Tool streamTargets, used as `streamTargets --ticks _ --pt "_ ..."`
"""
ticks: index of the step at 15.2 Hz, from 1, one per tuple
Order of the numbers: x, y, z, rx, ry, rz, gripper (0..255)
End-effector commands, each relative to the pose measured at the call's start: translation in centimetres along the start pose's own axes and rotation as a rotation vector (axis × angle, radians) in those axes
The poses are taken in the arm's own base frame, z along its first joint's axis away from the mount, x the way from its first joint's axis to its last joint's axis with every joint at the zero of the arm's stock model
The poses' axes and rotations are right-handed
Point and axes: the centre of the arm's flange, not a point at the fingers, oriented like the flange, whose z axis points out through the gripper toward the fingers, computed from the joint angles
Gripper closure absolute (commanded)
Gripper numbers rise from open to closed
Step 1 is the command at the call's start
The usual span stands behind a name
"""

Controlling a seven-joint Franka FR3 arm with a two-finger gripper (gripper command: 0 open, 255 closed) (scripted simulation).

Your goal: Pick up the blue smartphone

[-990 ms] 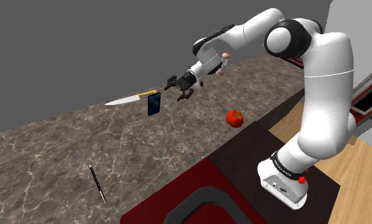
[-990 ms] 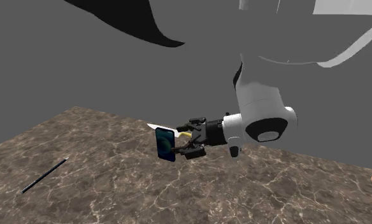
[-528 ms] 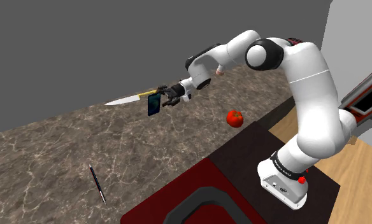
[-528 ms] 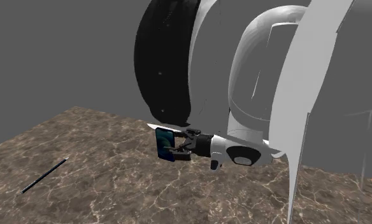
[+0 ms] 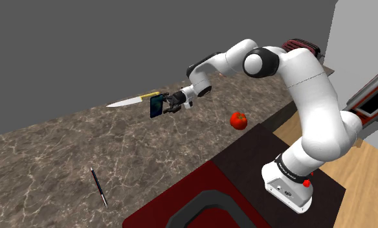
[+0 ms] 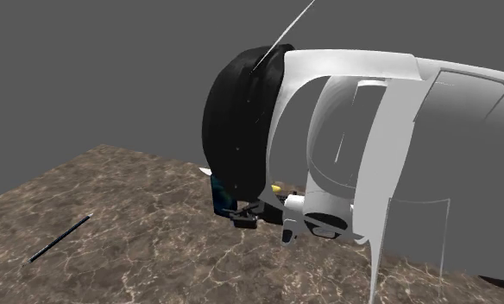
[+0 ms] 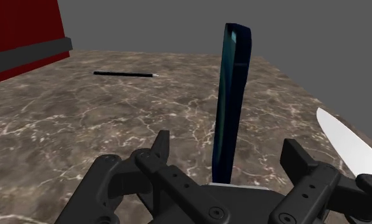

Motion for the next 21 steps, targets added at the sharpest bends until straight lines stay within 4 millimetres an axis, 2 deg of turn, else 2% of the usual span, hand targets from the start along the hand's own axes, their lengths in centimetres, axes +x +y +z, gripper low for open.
streamTargets --ticks 1,2,11,21 --pt "0.3 0.0 0.0 0.000 0.000 0.000 0" --pt "0.3 0.0 0.0 0.000 0.000 0.000 255" --pt "0.3 0.0 0.0 0.000 0.000 0.000 255" --pt "-4.9 0.0 -0.6 0.000 0.000 0.000 255"
